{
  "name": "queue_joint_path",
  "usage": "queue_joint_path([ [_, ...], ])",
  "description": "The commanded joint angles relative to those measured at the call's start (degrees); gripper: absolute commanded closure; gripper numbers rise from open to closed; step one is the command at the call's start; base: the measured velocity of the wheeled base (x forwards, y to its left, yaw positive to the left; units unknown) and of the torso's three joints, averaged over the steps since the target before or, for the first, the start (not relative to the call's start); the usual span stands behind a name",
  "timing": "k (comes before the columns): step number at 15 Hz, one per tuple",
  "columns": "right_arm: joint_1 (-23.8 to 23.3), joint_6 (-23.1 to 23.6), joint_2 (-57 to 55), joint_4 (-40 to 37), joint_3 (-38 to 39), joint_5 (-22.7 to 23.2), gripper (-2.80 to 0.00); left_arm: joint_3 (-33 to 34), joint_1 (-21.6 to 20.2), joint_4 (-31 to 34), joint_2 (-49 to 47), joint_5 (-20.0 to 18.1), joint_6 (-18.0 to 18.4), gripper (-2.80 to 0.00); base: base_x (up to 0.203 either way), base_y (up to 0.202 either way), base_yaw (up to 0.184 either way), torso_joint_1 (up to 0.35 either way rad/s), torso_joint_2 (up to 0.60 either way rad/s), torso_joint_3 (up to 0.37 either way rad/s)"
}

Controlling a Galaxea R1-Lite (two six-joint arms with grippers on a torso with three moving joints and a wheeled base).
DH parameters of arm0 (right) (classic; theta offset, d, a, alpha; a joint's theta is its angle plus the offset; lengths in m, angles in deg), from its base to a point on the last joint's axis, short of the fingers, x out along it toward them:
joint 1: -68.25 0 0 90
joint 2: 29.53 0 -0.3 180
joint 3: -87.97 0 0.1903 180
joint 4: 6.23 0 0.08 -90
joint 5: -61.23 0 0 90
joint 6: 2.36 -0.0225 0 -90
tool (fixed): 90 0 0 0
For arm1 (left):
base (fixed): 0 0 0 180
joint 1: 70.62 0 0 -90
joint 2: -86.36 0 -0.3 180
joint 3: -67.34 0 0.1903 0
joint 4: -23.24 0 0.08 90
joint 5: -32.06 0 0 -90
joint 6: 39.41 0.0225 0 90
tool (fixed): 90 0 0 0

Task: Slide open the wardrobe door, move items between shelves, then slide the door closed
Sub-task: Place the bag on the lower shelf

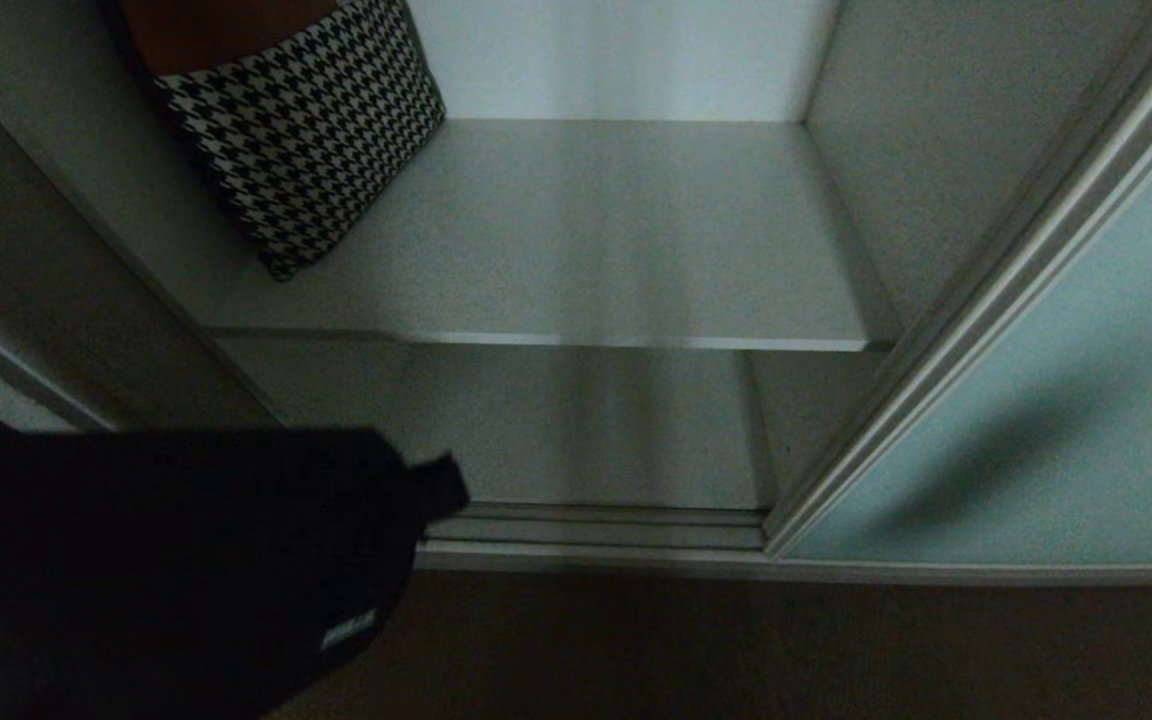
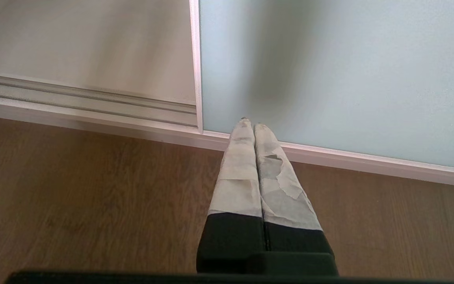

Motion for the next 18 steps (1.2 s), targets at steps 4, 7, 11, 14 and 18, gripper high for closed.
queue_joint_path([
  [4, 0.04, 0.04, 0.09, 0.02, 0.0, 0.03, 0.0, 8.26, -1.86, -0.12, 5.99, -2.16, -0.84, 0.0, 0.0, 0.0, 0.0, 0.0, 0.0, 0.0],
  [7, 0.04, 0.04, 0.02, 0.02, 0.0, 0.03, 0.0, 13.47, -2.4, -0.11, 8.84, -2.78, -1.3, 0.0, 0.0, 0.0, 0.0, 0.0, 0.0, 0.0],
  [11, 0.04, 0.04, 0.09, 0.02, 0.0, 0.03, 0.0, 18.78, -5.68, -0.52, 10.31, -2.45, -2.38, 0.0, 0.0, 0.0, 0.0, 0.0, 0.0, 0.0],
  [14, 0.04, 0.04, 0.05, 0.02, 0.0, 0.03, 0.0, 21.48, -8.01, -0.47, 9.01, -2.53, -2.69, 0.0, 0.0, 0.0, 0.0, 0.0, 0.0, 0.0],
  [18, 0.04, 0.04, 0.01, 0.02, 0.0, 0.03, 0.0, 21.69, -8.19, -0.7, 8.6, -2.3, -1.96, 0.0, 0.0, 0.0, 0.0, 0.0, 0.0, 0.0],
])
